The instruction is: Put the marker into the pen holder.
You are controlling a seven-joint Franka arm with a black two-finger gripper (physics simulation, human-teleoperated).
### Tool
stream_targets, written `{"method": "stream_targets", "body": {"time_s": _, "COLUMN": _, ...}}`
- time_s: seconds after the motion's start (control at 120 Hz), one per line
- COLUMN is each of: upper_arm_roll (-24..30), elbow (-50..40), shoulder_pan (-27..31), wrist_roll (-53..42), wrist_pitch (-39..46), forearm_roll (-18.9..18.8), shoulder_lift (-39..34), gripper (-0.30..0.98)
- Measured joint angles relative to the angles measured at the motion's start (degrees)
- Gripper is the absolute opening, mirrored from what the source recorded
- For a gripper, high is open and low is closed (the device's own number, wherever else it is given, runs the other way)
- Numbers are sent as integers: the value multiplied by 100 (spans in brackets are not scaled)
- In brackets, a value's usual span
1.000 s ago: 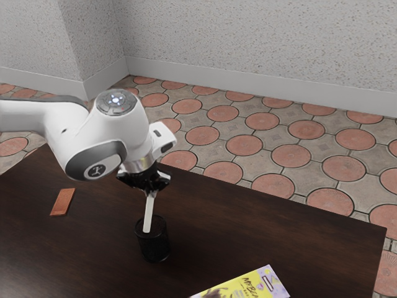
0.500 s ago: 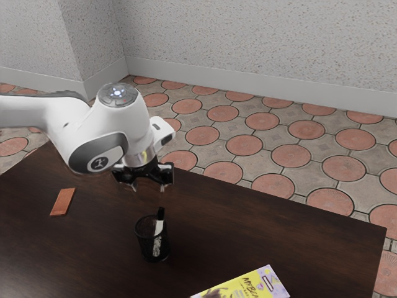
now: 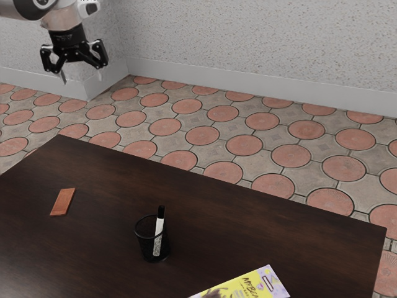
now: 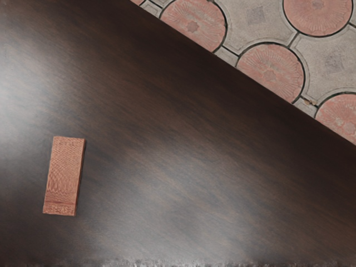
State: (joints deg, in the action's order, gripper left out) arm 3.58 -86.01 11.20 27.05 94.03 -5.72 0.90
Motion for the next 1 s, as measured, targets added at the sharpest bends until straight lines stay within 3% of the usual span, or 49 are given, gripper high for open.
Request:
{"method": "stream_targets", "body": {"time_s": 0.192, "upper_arm_roll": -7, "elbow": 29, "shoulder_pan": 740, "wrist_roll": -697, "wrist_pitch": -413, "forearm_roll": 68, "shoulder_lift": 22, "gripper": 68}}
{"method": "stream_targets", "body": {"time_s": 0.375, "upper_arm_roll": 41, "elbow": -492, "shoulder_pan": 889, "wrist_roll": -1169, "wrist_pitch": -371, "forearm_roll": 79, "shoulder_lift": -250, "gripper": 68}}
{"method": "stream_targets", "body": {"time_s": 0.475, "upper_arm_roll": 42, "elbow": -626, "shoulder_pan": 443, "wrist_roll": -1366, "wrist_pitch": -298, "forearm_roll": 79, "shoulder_lift": -321, "gripper": 69}}
{"method": "stream_targets", "body": {"time_s": 0.692, "upper_arm_roll": 0, "elbow": -829, "shoulder_pan": -1536, "wrist_roll": -1696, "wrist_pitch": -163, "forearm_roll": 79, "shoulder_lift": -438, "gripper": 68}}
{"method": "stream_targets", "body": {"time_s": 0.783, "upper_arm_roll": -221, "elbow": -853, "shoulder_pan": -1690, "wrist_roll": -1804, "wrist_pitch": -116, "forearm_roll": 62, "shoulder_lift": -440, "gripper": 68}}
{"method": "stream_targets", "body": {"time_s": 1.0, "upper_arm_roll": -406, "elbow": -860, "shoulder_pan": -1280, "wrist_roll": -2000, "wrist_pitch": -53, "forearm_roll": 26, "shoulder_lift": -432, "gripper": 69}}
